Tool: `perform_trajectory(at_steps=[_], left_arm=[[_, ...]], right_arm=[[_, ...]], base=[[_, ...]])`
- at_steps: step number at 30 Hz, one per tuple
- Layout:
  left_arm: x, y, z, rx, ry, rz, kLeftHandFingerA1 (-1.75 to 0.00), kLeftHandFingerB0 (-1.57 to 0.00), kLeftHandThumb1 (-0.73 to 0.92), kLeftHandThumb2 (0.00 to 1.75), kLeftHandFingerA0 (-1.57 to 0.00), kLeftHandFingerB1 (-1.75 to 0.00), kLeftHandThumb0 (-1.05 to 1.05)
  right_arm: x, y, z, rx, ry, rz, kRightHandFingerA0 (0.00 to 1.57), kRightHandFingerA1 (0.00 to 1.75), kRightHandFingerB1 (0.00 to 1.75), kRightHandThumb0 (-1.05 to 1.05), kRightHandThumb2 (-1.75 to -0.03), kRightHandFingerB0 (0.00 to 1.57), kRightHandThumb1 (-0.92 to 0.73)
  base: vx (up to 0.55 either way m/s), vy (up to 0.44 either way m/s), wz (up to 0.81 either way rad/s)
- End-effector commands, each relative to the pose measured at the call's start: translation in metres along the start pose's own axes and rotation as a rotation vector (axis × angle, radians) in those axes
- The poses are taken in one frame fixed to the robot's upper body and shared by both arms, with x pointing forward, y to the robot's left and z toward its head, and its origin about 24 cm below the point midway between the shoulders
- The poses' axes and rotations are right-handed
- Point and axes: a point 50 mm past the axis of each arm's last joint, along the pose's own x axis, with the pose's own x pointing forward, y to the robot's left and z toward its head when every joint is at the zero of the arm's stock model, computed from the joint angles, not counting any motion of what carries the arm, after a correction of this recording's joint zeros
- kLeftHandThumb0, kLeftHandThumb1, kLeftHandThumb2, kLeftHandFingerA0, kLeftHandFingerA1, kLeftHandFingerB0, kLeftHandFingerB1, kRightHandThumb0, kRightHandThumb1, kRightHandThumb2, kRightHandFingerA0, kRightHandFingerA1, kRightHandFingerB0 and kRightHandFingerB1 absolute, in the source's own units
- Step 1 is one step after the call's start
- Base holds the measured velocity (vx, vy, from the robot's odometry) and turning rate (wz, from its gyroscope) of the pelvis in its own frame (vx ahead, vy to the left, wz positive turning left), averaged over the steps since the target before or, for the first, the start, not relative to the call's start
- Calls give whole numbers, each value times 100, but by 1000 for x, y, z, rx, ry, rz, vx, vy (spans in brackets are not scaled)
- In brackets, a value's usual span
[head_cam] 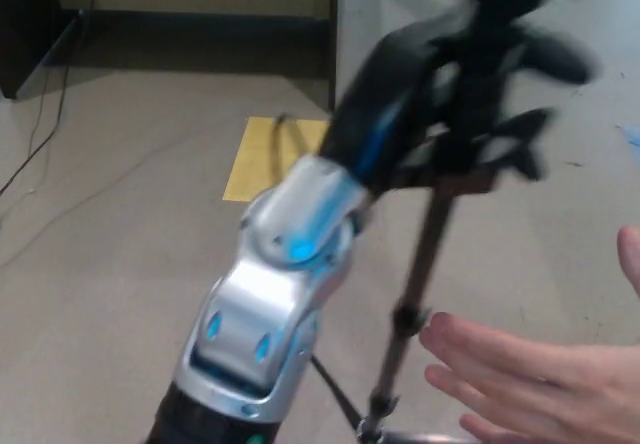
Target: There is a tripod standing in front of the robot and the robot extends its left arm to grab it. It lifts the tripod and passes it to a person.
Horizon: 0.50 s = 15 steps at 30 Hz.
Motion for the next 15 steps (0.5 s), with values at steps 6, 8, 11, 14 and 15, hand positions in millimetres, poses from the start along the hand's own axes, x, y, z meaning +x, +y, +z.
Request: perform_trajectory(at_steps=[6, 8, 11, 14, 15], left_arm=[[25, -62, 58, -78, -133, -185, -107, -82, 75, 71, -109, -96, -21], [23, -73, 65, -94, -148, -226, -110, -85, 75, 72, -110, -101, -19], [19, -89, 77, -133, -176, -273, -115, -87, 73, 75, -109, -101, -21], [13, -100, 83, -134, -219, -299, -113, -87, 68, 85, -107, -100, -21], [10, -103, 88, -103, -222, -304, -113, -88, 67, 87, -106, -103, -22]], right_arm=[[-2, -7, -5, 6, 17, 9, 68, 43, 37, -41, -62, 51, -71], [-1, -6, -4, 0, 15, 13, 66, 42, 37, -40, -62, 50, -71], [-1, -5, -4, -11, 15, 12, 69, 43, 37, -39, -62, 50, -71], [-2, -4, -5, -14, 18, 16, 68, 43, 37, -39, -62, 50, -72], [-2, -4, -5, -10, 21, 18, 66, 43, 37, -40, -62, 50, -72]], base=[[0, 0, 0], [0, 0, 0], [0, 0, 0], [0, 0, 0], [0, 0, 0]])
